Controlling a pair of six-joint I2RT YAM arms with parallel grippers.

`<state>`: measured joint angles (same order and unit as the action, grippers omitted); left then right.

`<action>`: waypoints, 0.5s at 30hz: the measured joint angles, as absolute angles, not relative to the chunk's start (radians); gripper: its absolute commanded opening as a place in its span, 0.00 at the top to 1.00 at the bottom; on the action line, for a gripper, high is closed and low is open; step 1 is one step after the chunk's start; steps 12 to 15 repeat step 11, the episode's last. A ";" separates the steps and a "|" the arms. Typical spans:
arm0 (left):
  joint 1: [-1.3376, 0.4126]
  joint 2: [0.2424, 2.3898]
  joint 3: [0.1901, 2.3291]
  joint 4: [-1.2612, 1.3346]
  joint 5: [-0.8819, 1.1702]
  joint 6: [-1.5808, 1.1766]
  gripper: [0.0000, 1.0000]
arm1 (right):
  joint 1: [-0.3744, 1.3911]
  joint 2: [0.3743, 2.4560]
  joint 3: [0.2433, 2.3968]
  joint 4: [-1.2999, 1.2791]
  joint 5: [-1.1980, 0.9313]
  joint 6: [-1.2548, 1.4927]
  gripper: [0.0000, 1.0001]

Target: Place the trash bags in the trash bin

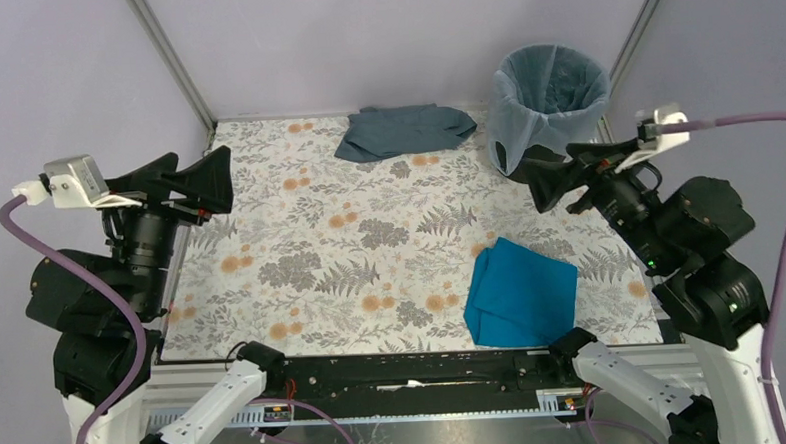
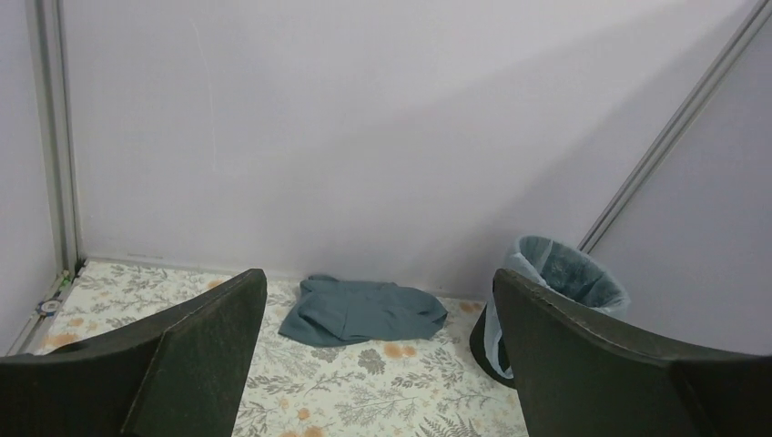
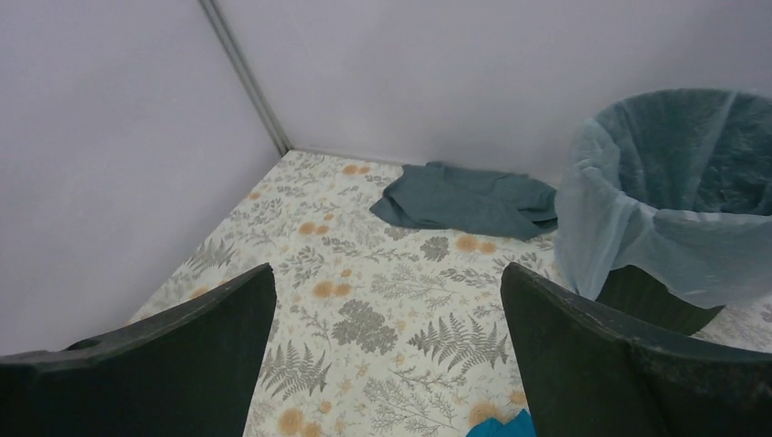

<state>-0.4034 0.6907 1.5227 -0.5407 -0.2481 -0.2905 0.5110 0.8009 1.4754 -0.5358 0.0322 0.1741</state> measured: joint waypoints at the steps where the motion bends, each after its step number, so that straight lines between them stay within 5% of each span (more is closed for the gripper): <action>1: -0.403 0.692 1.527 -0.539 -0.242 -0.287 0.01 | 0.510 0.787 1.480 -0.544 0.049 0.175 0.00; 15: -0.403 0.747 1.530 -0.530 -0.186 -0.286 0.01 | 0.510 0.770 1.501 -0.606 0.151 0.182 0.00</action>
